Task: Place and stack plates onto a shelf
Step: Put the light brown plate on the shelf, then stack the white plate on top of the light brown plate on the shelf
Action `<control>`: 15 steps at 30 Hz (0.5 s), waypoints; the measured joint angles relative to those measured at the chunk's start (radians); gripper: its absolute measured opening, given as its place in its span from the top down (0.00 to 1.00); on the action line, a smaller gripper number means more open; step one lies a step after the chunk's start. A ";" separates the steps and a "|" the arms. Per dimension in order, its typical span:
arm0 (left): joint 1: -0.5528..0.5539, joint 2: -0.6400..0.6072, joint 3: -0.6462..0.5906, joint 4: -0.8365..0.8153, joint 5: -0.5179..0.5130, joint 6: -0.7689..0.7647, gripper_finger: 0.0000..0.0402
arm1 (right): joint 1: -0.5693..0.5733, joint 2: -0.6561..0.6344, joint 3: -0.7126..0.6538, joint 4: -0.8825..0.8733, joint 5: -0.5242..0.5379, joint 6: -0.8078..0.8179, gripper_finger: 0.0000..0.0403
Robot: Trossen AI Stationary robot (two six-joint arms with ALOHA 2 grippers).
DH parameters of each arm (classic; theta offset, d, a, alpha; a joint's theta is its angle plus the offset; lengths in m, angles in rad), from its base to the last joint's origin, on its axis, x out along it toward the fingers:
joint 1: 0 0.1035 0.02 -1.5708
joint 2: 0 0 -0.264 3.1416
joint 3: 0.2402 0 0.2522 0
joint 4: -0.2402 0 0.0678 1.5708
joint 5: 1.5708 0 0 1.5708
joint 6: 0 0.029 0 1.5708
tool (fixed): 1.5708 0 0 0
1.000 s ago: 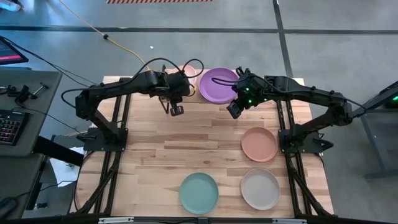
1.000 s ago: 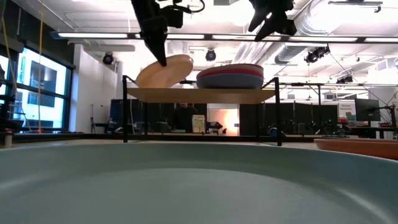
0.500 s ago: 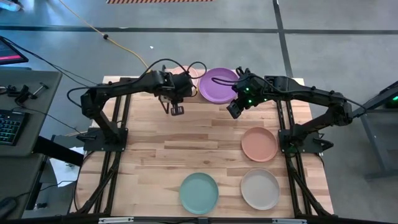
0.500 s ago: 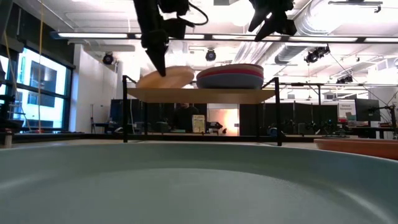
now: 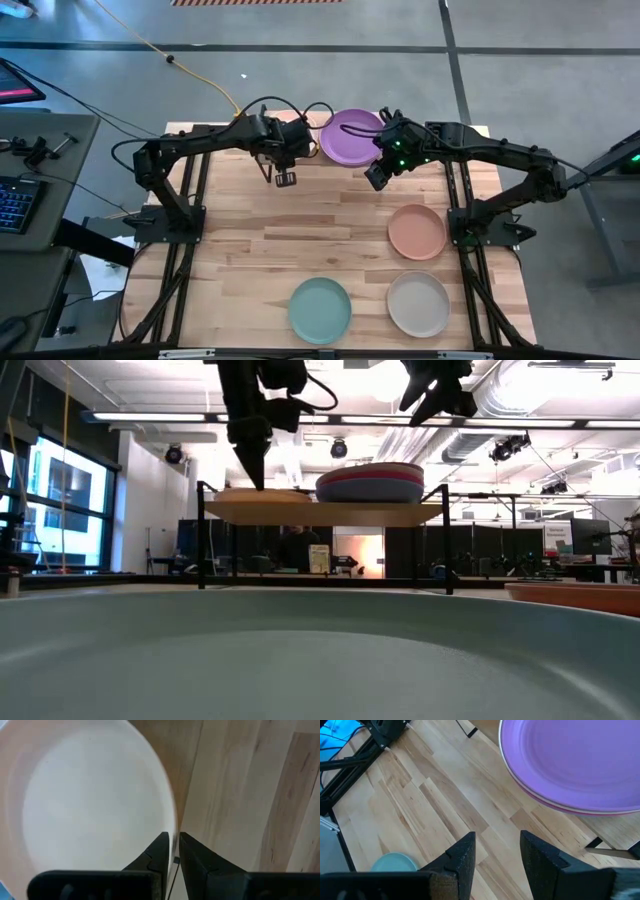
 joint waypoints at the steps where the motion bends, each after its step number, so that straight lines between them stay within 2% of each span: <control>1: 0.000 0.000 0.000 0.000 0.000 0.000 0.91 | 0.000 0.000 0.000 0.000 0.000 0.000 0.66; 8: 0.000 0.000 0.010 -0.004 0.007 -0.004 0.85 | 0.000 0.000 0.000 0.000 0.000 0.000 0.66; 15: -0.001 -0.014 0.115 -0.043 0.005 -0.009 0.83 | 0.000 0.000 0.000 0.000 -0.002 0.000 0.66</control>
